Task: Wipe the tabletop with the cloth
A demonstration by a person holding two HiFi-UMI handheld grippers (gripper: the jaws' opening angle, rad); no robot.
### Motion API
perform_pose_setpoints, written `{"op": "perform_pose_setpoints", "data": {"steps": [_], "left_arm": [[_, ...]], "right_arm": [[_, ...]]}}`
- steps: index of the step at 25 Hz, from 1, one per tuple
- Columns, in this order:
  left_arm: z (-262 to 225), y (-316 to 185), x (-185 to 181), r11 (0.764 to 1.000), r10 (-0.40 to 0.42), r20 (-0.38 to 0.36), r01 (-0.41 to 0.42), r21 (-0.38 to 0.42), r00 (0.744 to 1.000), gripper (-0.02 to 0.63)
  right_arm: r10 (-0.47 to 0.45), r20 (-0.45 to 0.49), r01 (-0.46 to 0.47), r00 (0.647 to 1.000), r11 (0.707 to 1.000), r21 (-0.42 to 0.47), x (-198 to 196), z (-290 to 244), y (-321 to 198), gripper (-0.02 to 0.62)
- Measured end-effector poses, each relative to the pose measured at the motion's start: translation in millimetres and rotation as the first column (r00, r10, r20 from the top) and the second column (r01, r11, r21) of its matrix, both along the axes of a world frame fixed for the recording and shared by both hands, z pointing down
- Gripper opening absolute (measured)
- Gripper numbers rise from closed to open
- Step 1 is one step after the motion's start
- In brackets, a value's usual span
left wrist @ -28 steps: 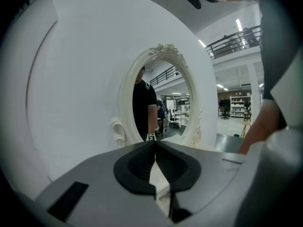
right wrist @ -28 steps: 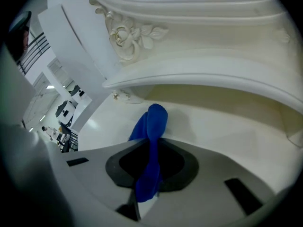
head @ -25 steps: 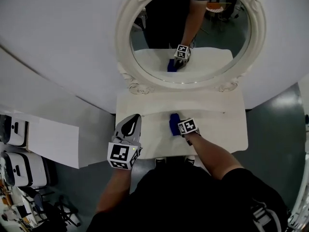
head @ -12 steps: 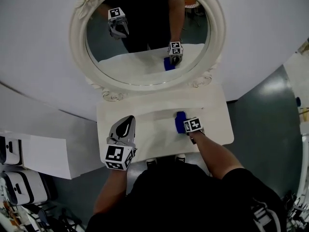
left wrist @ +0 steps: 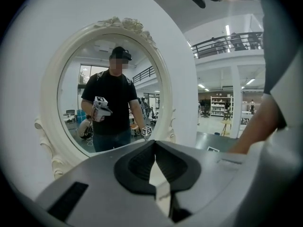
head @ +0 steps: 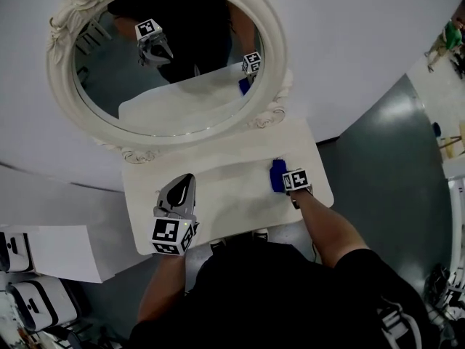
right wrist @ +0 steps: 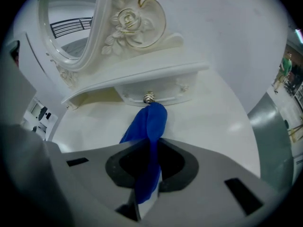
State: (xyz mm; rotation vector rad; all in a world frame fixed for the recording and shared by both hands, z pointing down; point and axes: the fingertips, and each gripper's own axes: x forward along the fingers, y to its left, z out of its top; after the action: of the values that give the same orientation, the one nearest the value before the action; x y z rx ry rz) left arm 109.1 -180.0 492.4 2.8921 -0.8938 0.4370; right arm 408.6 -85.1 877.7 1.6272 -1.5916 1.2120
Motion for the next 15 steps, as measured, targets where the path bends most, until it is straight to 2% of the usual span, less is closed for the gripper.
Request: {"op": "perform_pose_setpoints", "data": {"steps": [7,15], "left_arm": [[3.0,5.9,41.2,0.999,0.044,0.004,-0.044,-0.002,0.999,0.011],[7.2,8.1,65.2,0.998,0.067,0.008,-0.067,-0.006,0.998,0.011]], "right_arm": [[0.093,-0.018,-0.093,0.995,0.996,-0.01,61.0,0.1,25.6,0.038],[0.164,-0.046,-0.165,0.985,0.986,-0.018,111.2,-0.6,53.6,0.038]]}}
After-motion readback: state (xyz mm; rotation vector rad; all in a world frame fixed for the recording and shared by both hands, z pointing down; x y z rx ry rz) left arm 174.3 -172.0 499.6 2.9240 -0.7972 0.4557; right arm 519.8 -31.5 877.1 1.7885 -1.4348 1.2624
